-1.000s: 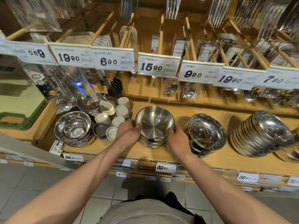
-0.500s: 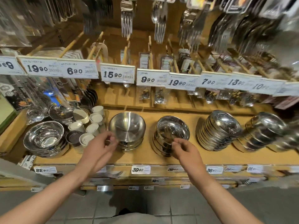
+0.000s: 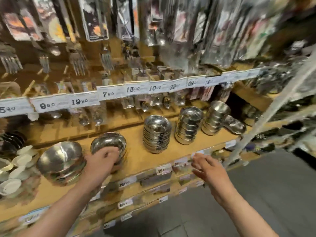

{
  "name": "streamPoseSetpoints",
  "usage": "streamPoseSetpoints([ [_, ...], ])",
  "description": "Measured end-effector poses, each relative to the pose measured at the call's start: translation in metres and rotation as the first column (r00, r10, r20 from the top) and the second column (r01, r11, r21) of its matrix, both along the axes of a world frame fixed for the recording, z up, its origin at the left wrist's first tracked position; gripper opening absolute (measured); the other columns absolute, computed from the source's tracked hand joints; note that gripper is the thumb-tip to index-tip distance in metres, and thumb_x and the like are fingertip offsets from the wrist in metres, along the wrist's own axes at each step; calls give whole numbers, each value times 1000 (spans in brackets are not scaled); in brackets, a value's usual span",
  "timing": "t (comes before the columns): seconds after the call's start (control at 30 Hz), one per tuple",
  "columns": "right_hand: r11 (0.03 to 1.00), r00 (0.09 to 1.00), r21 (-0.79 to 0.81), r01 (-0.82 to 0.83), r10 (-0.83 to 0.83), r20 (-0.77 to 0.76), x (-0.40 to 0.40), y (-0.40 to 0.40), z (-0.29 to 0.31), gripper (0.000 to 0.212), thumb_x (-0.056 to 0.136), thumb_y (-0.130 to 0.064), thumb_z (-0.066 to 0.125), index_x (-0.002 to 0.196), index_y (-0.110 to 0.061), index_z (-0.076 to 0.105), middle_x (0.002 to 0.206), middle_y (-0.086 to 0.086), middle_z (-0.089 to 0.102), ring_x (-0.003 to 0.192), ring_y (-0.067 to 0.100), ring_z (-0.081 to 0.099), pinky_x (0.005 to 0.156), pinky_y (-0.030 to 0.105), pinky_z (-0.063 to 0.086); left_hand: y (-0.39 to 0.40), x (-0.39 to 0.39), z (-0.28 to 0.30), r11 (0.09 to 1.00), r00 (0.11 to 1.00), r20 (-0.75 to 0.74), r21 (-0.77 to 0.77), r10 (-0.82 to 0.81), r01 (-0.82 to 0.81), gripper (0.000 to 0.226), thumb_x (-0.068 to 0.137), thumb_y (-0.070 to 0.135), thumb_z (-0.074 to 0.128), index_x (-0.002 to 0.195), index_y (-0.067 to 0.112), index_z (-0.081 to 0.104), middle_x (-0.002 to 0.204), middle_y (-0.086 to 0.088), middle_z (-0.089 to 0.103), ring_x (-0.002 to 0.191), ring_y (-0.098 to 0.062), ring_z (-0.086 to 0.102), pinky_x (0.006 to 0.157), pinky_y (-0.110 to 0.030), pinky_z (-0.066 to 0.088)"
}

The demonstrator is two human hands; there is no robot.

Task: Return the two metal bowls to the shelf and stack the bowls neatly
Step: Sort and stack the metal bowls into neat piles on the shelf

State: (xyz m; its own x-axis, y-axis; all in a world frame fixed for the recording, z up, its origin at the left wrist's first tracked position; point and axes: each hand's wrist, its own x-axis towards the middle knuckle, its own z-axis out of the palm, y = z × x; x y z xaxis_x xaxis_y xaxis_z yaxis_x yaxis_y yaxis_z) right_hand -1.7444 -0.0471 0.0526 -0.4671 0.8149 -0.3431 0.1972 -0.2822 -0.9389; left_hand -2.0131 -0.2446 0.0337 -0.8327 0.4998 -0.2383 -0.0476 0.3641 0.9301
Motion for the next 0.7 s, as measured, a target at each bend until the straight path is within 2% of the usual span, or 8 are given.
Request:
streamPoseSetpoints([
  [0.07,999,999,16,34,-34,2,37,11,9,20,104,-19,54,92,-15,69,74,-7,67,70,13,62,69,24,51,25,14,-4,998,997,79,60,17,-22,15,90,40,67,94,29,76,84,6,74,94,-22,69,97,-52,54],
  [0.13,995,995,7,103,-103,-10,68,21,16,18,104,-16,53,95,-13,68,66,4,57,64,24,53,62,30,48,50,30,-8,996,993,120,82,13,-23,16,97,31,63,104,19,72,85,1,72,87,-20,68,82,-40,60],
  [0.17,989,989,9,146,-146,0,81,27,18,16,104,-14,53,101,-8,68,68,14,58,65,33,56,84,56,53,61,39,-9,996,994,113,83,1,-11,16,99,29,61,105,17,70,91,0,71,88,-18,68,74,-33,58],
  [0.2,985,985,21,171,-171,9,92,31,19,17,104,-13,52,103,-4,67,67,18,59,65,35,56,76,27,30,71,48,-9,995,993,116,96,-9,-3,15,99,28,60,105,17,68,96,-1,71,91,-16,68,68,-28,56],
  [0.23,983,983,31,181,-181,4,99,35,20,19,104,-12,51,103,-2,67,62,12,59,61,28,55,72,37,45,79,57,-9,993,991,132,114,-21,6,14,100,28,59,105,17,67,100,-2,70,93,-15,67,65,-25,54],
  [0.3,981,981,28,194,-194,-22,110,40,22,20,105,-12,49,103,-1,66,58,-5,61,61,14,53,77,35,44,92,70,-10,992,980,192,122,-50,27,14,101,25,59,108,14,66,105,-3,69,97,-16,66,70,-27,55],
  [0.43,977,976,8,211,-210,-59,117,50,20,20,105,-15,51,110,-3,66,62,-9,61,62,5,59,80,33,48,106,83,-14,984,967,212,144,-139,110,18,100,24,60,113,13,66,111,-3,68,104,-19,67,78,-30,56],
  [0.7,990,989,-23,142,-143,-30,97,73,1,14,103,-23,54,99,-15,63,73,0,50,72,14,54,83,32,52,130,62,-26,986,968,213,130,-131,105,25,99,23,60,120,9,61,120,-8,63,110,-20,63,86,-31,55],
])
